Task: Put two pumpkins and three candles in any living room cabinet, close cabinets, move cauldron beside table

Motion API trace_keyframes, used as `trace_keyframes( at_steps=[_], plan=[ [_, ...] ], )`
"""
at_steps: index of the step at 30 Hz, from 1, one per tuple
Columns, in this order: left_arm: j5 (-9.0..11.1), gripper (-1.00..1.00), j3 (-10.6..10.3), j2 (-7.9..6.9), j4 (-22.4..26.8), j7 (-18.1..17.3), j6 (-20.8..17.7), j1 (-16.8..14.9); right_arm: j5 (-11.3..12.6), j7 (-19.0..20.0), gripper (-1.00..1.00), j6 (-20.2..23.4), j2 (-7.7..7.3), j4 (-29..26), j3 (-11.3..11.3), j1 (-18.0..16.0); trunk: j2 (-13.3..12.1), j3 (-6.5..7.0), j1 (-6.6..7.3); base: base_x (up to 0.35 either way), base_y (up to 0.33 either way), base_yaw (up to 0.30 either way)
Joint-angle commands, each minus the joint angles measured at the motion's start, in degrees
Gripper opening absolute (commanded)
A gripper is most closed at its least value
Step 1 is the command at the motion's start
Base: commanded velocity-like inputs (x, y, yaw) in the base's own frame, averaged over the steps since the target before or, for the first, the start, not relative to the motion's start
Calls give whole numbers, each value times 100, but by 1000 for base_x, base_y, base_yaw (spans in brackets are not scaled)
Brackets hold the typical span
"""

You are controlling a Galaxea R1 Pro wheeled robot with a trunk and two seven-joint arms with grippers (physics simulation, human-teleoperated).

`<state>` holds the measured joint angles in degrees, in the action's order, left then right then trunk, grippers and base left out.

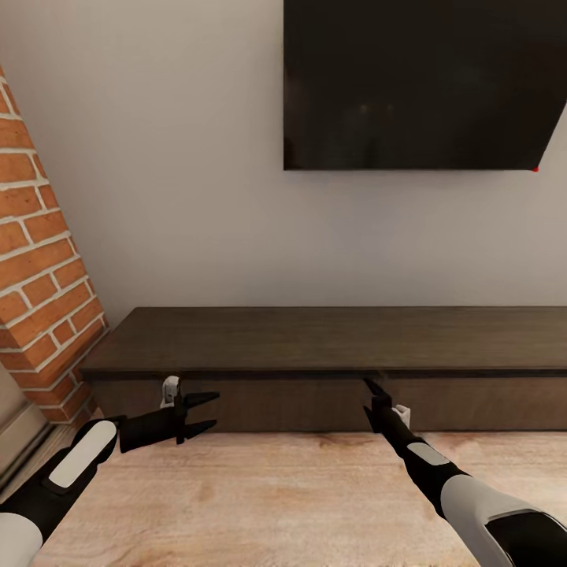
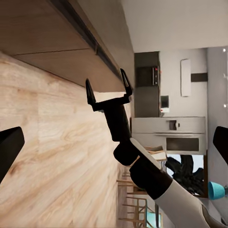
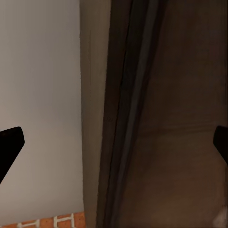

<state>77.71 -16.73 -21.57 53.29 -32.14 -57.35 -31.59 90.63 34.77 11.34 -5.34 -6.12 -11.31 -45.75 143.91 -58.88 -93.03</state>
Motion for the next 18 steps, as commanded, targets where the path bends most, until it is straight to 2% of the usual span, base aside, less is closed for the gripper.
trace_keyframes(
  at_steps=[1,14,18],
  plan=[
    [-9,100,-14,-5,-4,-38,-4,-5,59,22,100,30,-3,5,-37,-4,4,-28,-1,0,0,0],
    [-18,100,-13,-12,-3,-72,-4,-5,41,98,100,15,-3,4,-38,-4,22,-316,-34,0,0,0],
    [-25,100,-12,-14,-3,-73,-4,-5,35,100,100,10,-3,5,-38,-4,22,-316,-34,0,0,0]
  ],
)
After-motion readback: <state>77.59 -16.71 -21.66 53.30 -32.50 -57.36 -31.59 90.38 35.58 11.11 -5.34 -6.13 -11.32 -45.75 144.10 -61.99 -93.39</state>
